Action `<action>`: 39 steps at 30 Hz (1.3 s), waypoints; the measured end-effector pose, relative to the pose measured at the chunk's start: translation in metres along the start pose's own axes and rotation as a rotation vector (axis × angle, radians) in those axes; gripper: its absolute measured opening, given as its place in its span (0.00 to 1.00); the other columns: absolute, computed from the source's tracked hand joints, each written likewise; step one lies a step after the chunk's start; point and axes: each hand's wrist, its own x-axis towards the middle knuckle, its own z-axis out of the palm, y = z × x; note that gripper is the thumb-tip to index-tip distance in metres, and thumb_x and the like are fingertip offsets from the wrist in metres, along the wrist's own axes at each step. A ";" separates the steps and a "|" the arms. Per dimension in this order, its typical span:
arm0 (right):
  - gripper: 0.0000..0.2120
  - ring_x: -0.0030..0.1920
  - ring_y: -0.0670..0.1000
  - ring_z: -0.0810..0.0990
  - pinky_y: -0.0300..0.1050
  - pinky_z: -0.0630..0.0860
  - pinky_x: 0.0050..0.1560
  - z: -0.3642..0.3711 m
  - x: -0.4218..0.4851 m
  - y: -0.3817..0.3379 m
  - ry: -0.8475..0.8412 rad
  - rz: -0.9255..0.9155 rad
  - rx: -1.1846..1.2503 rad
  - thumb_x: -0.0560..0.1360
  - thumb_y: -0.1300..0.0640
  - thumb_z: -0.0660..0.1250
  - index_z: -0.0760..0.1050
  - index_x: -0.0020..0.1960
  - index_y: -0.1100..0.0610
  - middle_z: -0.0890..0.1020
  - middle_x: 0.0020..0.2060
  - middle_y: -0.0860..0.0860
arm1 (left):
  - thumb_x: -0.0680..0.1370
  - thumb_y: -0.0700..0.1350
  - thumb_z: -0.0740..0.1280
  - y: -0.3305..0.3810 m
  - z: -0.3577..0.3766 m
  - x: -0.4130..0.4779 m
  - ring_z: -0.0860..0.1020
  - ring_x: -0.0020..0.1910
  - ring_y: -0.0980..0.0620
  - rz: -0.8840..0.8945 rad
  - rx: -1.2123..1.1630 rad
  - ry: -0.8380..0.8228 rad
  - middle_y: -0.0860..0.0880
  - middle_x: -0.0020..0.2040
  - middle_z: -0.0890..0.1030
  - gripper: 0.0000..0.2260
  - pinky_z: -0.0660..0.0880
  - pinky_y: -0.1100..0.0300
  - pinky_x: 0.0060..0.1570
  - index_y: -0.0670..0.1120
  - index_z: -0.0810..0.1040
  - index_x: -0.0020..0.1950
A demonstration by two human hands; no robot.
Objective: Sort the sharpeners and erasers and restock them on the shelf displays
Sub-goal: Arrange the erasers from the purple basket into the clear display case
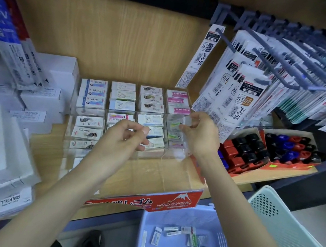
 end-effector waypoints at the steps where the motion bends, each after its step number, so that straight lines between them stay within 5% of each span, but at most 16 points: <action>1: 0.16 0.49 0.54 0.78 0.50 0.76 0.46 -0.001 0.001 -0.001 -0.014 0.011 -0.017 0.72 0.54 0.72 0.70 0.57 0.53 0.80 0.47 0.50 | 0.79 0.50 0.62 0.000 0.000 0.000 0.81 0.45 0.56 0.001 0.002 -0.002 0.52 0.45 0.83 0.08 0.74 0.55 0.53 0.49 0.75 0.54; 11: 0.12 0.50 0.60 0.79 0.45 0.70 0.41 0.006 -0.006 -0.009 0.072 -0.130 -0.376 0.78 0.52 0.62 0.76 0.55 0.59 0.79 0.49 0.57 | 0.79 0.50 0.63 -0.003 -0.001 0.000 0.81 0.45 0.56 0.015 0.016 -0.018 0.52 0.45 0.82 0.05 0.74 0.59 0.49 0.51 0.75 0.52; 15: 0.12 0.52 0.51 0.75 0.47 0.72 0.50 -0.005 -0.027 -0.019 -0.079 0.111 0.528 0.79 0.56 0.55 0.73 0.58 0.56 0.77 0.49 0.48 | 0.77 0.50 0.66 -0.007 -0.006 0.000 0.80 0.47 0.55 0.042 0.147 -0.072 0.52 0.47 0.82 0.05 0.73 0.61 0.50 0.52 0.77 0.51; 18: 0.12 0.51 0.54 0.72 0.48 0.71 0.48 -0.008 -0.048 -0.024 -0.310 0.359 1.083 0.73 0.67 0.51 0.71 0.48 0.57 0.72 0.50 0.55 | 0.74 0.49 0.70 -0.009 -0.007 -0.001 0.78 0.45 0.56 0.073 0.259 -0.117 0.53 0.46 0.80 0.06 0.72 0.64 0.47 0.52 0.77 0.49; 24: 0.12 0.49 0.59 0.77 0.52 0.75 0.52 0.001 -0.078 -0.033 -0.402 0.378 1.323 0.73 0.73 0.50 0.66 0.48 0.60 0.74 0.45 0.61 | 0.73 0.46 0.72 -0.013 -0.001 -0.004 0.76 0.39 0.58 0.139 0.349 -0.134 0.53 0.43 0.79 0.06 0.69 0.71 0.35 0.53 0.76 0.45; 27: 0.12 0.51 0.54 0.80 0.48 0.77 0.57 0.001 -0.083 -0.030 -0.415 0.274 1.244 0.72 0.71 0.57 0.68 0.51 0.58 0.78 0.48 0.60 | 0.75 0.44 0.70 -0.013 -0.005 -0.002 0.78 0.43 0.53 0.133 0.279 -0.107 0.49 0.46 0.81 0.02 0.72 0.63 0.44 0.50 0.78 0.45; 29: 0.15 0.50 0.46 0.80 0.40 0.76 0.53 0.000 -0.084 -0.023 -0.356 0.099 0.910 0.74 0.72 0.59 0.70 0.54 0.55 0.77 0.51 0.58 | 0.76 0.44 0.68 -0.011 -0.007 -0.001 0.79 0.47 0.52 0.095 0.200 -0.092 0.49 0.47 0.82 0.02 0.73 0.61 0.48 0.50 0.78 0.48; 32: 0.15 0.53 0.47 0.77 0.45 0.73 0.56 -0.006 -0.088 -0.013 -0.309 -0.125 0.553 0.74 0.68 0.62 0.73 0.55 0.53 0.78 0.52 0.53 | 0.77 0.44 0.67 -0.010 -0.009 0.000 0.79 0.44 0.55 0.018 0.046 -0.029 0.49 0.46 0.81 0.06 0.72 0.65 0.45 0.50 0.73 0.53; 37: 0.09 0.51 0.43 0.79 0.47 0.72 0.58 -0.013 -0.091 -0.006 -0.441 -0.202 0.389 0.75 0.54 0.63 0.80 0.41 0.45 0.83 0.43 0.41 | 0.77 0.41 0.67 -0.010 -0.011 0.003 0.79 0.48 0.51 -0.029 -0.114 0.051 0.48 0.47 0.80 0.03 0.77 0.58 0.49 0.48 0.78 0.48; 39: 0.08 0.52 0.42 0.78 0.46 0.72 0.59 -0.012 -0.088 -0.005 -0.415 -0.225 0.372 0.76 0.56 0.65 0.79 0.46 0.43 0.82 0.46 0.39 | 0.77 0.41 0.66 -0.011 -0.009 0.004 0.79 0.48 0.50 -0.018 -0.066 0.005 0.46 0.47 0.80 0.04 0.76 0.58 0.47 0.49 0.80 0.48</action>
